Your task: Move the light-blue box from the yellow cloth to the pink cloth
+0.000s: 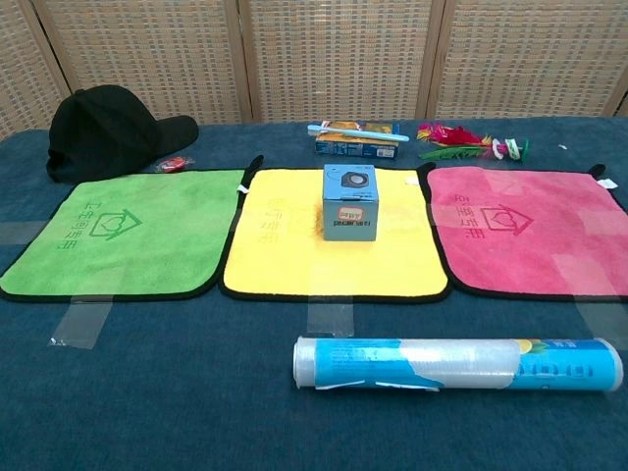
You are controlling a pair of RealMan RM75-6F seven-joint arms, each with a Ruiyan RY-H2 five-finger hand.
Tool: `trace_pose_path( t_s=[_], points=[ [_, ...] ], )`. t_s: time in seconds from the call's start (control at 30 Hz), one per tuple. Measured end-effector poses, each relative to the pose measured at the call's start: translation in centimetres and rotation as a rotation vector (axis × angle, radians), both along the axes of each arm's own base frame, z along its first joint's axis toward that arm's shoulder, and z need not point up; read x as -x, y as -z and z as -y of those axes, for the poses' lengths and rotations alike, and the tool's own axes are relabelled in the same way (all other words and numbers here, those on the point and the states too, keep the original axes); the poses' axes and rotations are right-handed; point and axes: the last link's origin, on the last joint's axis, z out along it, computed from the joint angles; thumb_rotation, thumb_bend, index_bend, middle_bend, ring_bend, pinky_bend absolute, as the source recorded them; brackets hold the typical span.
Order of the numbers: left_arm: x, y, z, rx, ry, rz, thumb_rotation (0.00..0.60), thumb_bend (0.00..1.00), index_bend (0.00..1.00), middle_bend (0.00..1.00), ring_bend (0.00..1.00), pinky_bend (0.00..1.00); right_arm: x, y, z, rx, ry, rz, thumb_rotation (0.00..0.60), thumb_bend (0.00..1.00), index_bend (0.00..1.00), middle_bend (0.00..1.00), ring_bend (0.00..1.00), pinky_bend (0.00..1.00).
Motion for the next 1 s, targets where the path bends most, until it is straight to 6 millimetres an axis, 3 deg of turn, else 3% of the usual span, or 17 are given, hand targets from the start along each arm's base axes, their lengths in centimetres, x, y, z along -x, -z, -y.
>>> trace_pose_path(
  t_s=[0.27, 0.4, 0.57, 0.63, 0.8, 1.0],
  points=[
    [0.0, 0.1, -0.1, 0.000, -0.005, 0.002, 0.600, 0.00, 0.00, 0.00, 0.00, 0.00, -0.1, 0.4, 0.5, -0.025, 0.003, 0.024, 0.600, 0.03, 0.00, 0.00, 0.00, 0.00],
    [0.1, 0.2, -0.5, 0.005, -0.019, -0.001, 0.600, 0.00, 0.00, 0.00, 0.00, 0.00, -0.7, 1.0, 1.8, -0.059, -0.016, 0.012, 0.600, 0.40, 0.11, 0.09, 0.02, 0.00],
    [0.4, 0.4, -1.2, 0.014, -0.046, -0.002, 0.600, 0.00, 0.00, 0.00, 0.00, 0.00, -3.9, 1.9, 6.2, -0.087, -0.146, -0.036, 0.600, 0.89, 0.22, 0.16, 0.09, 0.00],
    [0.7, 0.5, -1.5, 0.016, -0.060, -0.003, 0.600, 0.00, 0.00, 0.00, 0.00, 0.00, -5.5, 2.7, 8.3, -0.126, -0.192, -0.051, 0.600, 0.99, 0.23, 0.16, 0.10, 0.00],
    [1.3, 0.4, -2.5, 0.017, -0.093, 0.002, 0.600, 0.00, 0.00, 0.00, 0.00, 0.00, -9.7, 5.3, 13.2, -0.255, -0.252, -0.064, 0.600, 1.00, 0.22, 0.17, 0.12, 0.00],
    [2.0, 0.3, -3.5, 0.018, -0.138, 0.004, 0.600, 0.00, 0.00, 0.00, 0.00, 0.00, -16.3, 9.6, 18.3, -0.394, -0.301, -0.048, 0.600, 1.00, 0.22, 0.16, 0.13, 0.01]
  ],
)
